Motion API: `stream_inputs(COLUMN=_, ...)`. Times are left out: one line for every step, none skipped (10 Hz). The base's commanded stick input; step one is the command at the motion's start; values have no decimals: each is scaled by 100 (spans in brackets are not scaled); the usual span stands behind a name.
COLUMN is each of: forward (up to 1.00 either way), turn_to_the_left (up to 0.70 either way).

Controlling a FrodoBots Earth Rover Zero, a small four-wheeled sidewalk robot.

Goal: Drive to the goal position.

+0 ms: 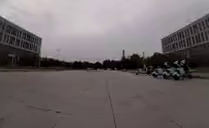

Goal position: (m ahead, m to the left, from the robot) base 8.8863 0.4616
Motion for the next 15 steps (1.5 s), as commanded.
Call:
stream_inputs(forward=70, turn_to_the_left=1)
stream_inputs(forward=70, turn_to_the_left=1)
stream_inputs(forward=70, turn_to_the_left=1)
stream_inputs(forward=70, turn_to_the_left=1)
stream_inputs(forward=70, turn_to_the_left=1)
stream_inputs(forward=70, turn_to_the_left=1)
stream_inputs(forward=70, turn_to_the_left=1)
stream_inputs(forward=70, turn_to_the_left=1)
stream_inputs(forward=70, turn_to_the_left=1)
stream_inputs(forward=70, turn_to_the_left=1)
stream_inputs(forward=70, turn_to_the_left=1)
stream_inputs(forward=70, turn_to_the_left=1)
stream_inputs(forward=70, turn_to_the_left=1)
stream_inputs(forward=70, turn_to_the_left=1)
stream_inputs(forward=70, turn_to_the_left=1)
